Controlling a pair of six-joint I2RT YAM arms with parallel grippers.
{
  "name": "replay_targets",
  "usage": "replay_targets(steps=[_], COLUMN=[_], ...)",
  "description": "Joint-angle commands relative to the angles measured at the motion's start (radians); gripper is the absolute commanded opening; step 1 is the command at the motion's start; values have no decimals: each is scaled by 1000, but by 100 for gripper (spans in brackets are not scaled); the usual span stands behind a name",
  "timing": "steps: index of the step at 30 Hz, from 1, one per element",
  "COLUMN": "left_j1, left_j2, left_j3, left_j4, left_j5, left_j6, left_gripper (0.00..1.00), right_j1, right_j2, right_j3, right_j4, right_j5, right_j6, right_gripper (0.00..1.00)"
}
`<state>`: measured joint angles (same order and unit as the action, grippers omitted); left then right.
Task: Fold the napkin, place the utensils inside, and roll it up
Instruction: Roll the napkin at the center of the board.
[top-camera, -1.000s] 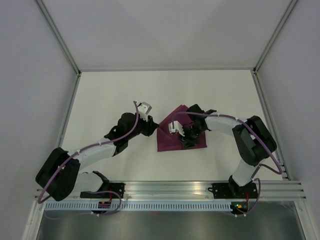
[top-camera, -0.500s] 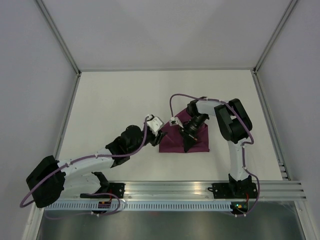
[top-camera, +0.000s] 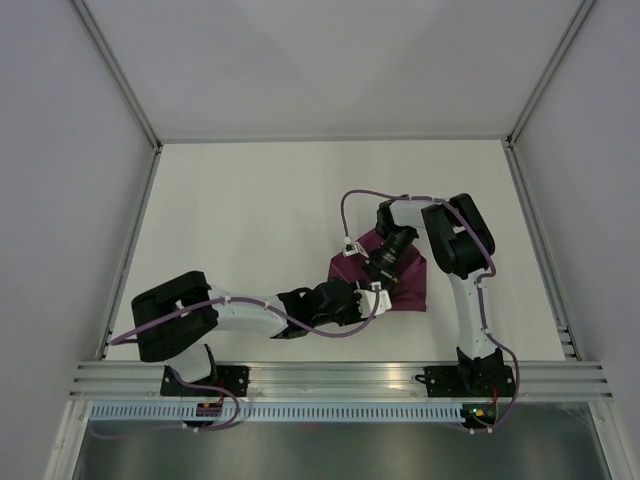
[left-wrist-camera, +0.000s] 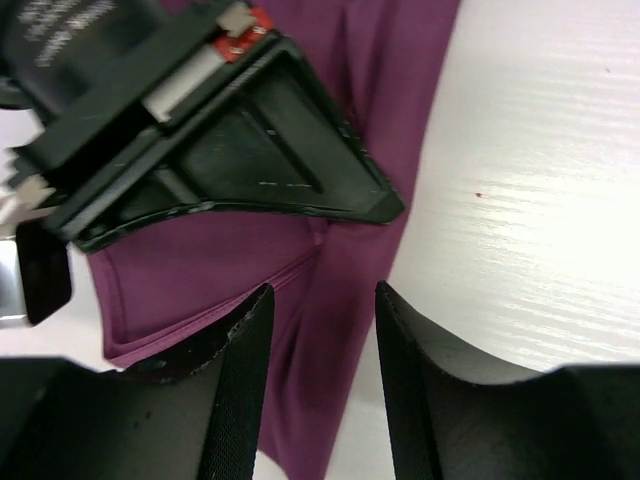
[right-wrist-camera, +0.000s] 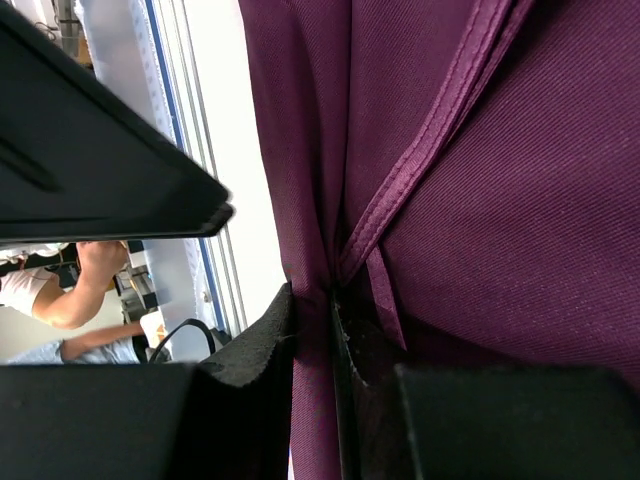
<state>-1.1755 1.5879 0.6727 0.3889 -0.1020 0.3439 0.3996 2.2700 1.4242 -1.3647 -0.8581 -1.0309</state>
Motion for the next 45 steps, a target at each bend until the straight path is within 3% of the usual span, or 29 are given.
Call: replay_targets(steps=[1, 19, 36, 41, 45], left_j1=[-22, -47, -58, -61, -61], left_j2=[49, 264, 319, 346, 366], left_j3=[42, 59, 80, 114, 171], left_j4=[16, 192, 165, 82, -37], left_j5=[19, 15, -31, 19, 77], left_j6=[78, 145, 260, 251, 228], left_gripper=[51, 53, 53, 47, 31], right_j1=[-11, -41, -54, -61, -64], right_j2=[42, 54, 68, 66, 62], right_j3=[-2, -30, -25, -25, -25], right_j4=[156, 173, 171, 167, 167], right_j5=[139, 142, 143, 142, 140], right_j6=[-49, -46, -46, -51, -55], right_gripper=[0, 1, 1, 0, 0])
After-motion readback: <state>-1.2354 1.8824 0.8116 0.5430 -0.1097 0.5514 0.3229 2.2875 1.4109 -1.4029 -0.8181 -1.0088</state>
